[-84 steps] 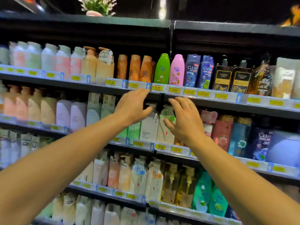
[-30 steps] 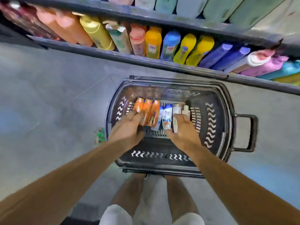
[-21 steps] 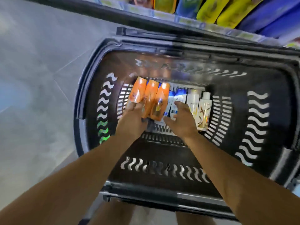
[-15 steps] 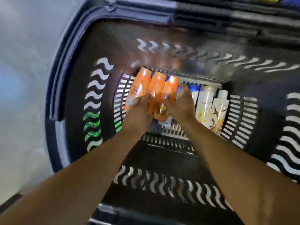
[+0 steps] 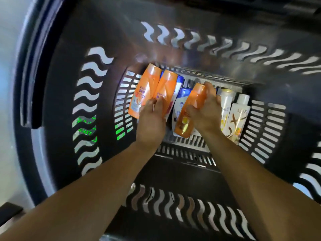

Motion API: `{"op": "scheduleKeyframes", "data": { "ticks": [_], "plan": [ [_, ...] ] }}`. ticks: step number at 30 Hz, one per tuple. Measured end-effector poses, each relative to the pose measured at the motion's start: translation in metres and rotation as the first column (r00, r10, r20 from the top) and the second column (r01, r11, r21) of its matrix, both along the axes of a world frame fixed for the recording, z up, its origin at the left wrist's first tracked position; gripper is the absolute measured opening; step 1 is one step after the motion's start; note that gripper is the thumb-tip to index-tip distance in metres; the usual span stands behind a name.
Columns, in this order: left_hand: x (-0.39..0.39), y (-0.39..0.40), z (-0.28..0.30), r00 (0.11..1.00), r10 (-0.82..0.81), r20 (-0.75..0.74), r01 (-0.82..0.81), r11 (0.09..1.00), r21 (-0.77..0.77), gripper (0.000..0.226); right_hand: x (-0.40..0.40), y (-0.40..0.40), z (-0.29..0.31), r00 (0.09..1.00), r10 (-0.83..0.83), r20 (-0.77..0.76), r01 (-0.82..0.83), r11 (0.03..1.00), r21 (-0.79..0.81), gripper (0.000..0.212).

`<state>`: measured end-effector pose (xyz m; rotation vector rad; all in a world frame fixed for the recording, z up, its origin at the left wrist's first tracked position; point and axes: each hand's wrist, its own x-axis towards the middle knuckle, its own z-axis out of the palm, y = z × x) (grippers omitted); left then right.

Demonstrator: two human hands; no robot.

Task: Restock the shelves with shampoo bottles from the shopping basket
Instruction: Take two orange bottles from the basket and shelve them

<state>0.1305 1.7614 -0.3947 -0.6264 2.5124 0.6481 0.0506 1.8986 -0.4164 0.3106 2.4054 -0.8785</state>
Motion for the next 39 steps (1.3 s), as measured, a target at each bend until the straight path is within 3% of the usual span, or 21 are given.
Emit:
{"op": "scheduleKeyframes", "data": {
  "ticks": [3,6,9,16,21,25,32,35,39],
  "plan": [
    [0.004,0.005,-0.003,0.999,-0.04,-0.033,0.041,0.999,0.019,0.058,0.003,0.017,-0.001,1.0,-0.008,0.02,0.008,1.0,0.011,0.082],
    [-0.002,0.011,-0.006,0.997,0.045,-0.066,-0.042,0.998,0.044,0.054,0.005,0.027,-0.004,0.999,0.0,0.045,-0.001,1.0,0.017,0.082],
    [-0.013,0.022,-0.01,0.978,0.195,-0.074,-0.188,0.978,0.093,0.075,0.007,0.031,-0.004,0.998,0.047,0.034,-0.047,0.999,-0.001,0.083],
    [-0.031,0.035,-0.023,0.949,0.31,-0.064,-0.299,0.944,0.14,0.094,0.007,0.036,-0.009,0.996,0.087,0.01,-0.087,0.996,-0.022,0.078],
    [-0.044,0.027,-0.016,0.933,0.352,0.069,-0.359,0.922,0.144,0.107,0.005,0.047,-0.002,0.99,0.102,0.093,-0.1,0.995,-0.021,0.081],
    [-0.047,0.026,0.004,0.951,0.277,0.14,-0.298,0.94,0.165,0.104,0.007,0.058,0.026,0.993,0.083,0.082,-0.08,0.996,-0.041,0.076],
    [-0.037,0.024,0.11,0.988,0.089,0.123,-0.12,0.955,0.271,0.115,0.006,0.07,0.137,0.999,-0.009,0.035,0.013,0.992,-0.127,0.078],
    [-0.043,0.015,0.19,0.997,0.038,0.069,-0.057,0.956,0.289,0.113,0.001,0.07,0.214,1.0,-0.022,0.022,0.025,0.987,-0.159,0.08],
    [-0.059,-0.004,0.319,0.988,-0.093,-0.122,0.125,0.949,0.288,0.108,-0.013,0.064,0.332,0.995,0.01,-0.104,-0.03,0.981,-0.193,0.079]
  ]
}}
